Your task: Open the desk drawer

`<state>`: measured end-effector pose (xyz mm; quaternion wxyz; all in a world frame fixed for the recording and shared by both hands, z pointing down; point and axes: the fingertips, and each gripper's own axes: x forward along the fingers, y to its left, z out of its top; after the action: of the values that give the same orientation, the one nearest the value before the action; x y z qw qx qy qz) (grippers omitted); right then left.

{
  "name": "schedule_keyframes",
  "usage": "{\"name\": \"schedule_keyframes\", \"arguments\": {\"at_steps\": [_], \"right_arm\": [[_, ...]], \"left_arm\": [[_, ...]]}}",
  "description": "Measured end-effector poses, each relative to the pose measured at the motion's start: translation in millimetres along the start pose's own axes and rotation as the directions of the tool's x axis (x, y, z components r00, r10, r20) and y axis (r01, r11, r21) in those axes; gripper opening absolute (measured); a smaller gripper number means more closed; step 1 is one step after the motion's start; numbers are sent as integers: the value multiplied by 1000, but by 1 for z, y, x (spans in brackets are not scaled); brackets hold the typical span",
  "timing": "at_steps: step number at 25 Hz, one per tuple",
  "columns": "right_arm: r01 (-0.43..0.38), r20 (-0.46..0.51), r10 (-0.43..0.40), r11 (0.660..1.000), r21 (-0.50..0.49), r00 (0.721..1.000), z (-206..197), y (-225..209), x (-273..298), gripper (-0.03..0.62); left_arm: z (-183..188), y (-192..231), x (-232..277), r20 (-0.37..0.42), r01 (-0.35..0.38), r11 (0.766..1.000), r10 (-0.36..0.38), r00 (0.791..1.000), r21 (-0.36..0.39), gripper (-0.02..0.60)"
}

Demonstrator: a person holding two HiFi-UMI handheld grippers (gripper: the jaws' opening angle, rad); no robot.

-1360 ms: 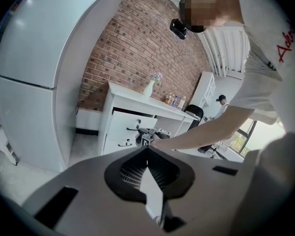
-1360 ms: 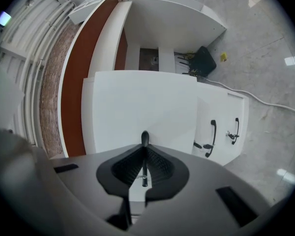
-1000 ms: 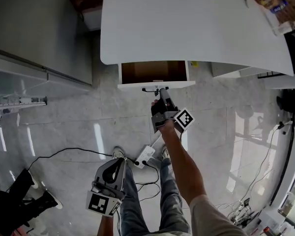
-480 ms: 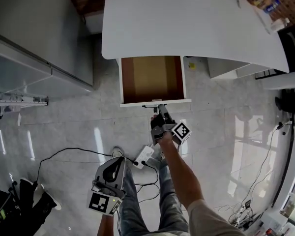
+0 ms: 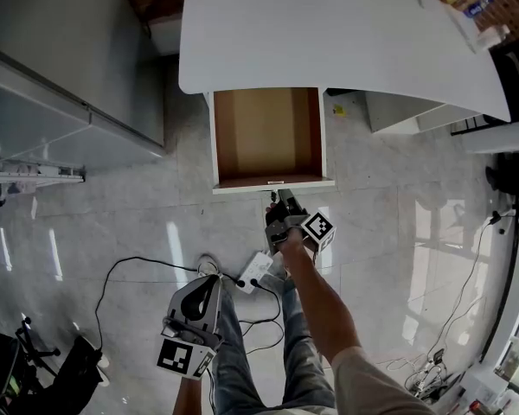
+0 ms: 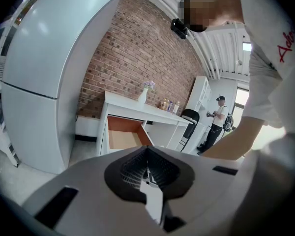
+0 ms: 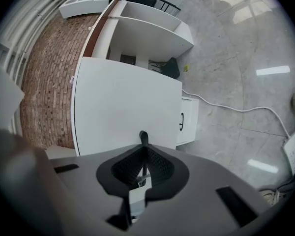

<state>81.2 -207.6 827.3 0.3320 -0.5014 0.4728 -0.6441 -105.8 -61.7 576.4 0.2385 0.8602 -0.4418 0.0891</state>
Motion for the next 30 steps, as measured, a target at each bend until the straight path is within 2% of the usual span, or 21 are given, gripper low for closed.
{"name": "schedule_keyframes", "arguments": {"at_steps": [2, 7, 17, 18, 20, 21, 27, 30], "right_arm": [[19, 15, -19, 1000, 3, 1000, 4, -8, 0, 32], [-11, 4, 11, 1000, -11, 1000, 6, -12, 5, 32], [-65, 0, 65, 998, -26, 998, 4, -11, 5, 34], [-61, -1, 61, 998, -29, 998, 5, -13, 3, 48], [-48, 0, 48, 999, -14, 999, 6, -22, -4, 180], [-46, -1, 46, 999, -5, 999, 7, -27, -9, 196], [-27, 6, 27, 1000, 5, 1000, 10, -31, -31, 195], [-54, -10, 54, 998, -17, 999, 7, -17, -37, 195]], "left_arm": [[0, 1, 0, 0, 1, 1000, -1, 1000, 1, 12], [-4, 11, 1, -7, -11, 1000, 11, 1000, -20, 12], [-7, 11, 5, -7, -1, 1000, 1, 1000, 1, 12], [-7, 10, 5, -6, -1, 1000, 1, 1000, 2, 12], [-6, 7, 4, -5, 1, 1000, -1, 1000, 3, 12], [-5, 6, 4, -3, 3, 1000, -3, 1000, 4, 12], [2, -4, 5, 8, 19, 1000, -19, 1000, 16, 12], [7, -10, 4, 19, 25, 999, -26, 999, 21, 12]]}}
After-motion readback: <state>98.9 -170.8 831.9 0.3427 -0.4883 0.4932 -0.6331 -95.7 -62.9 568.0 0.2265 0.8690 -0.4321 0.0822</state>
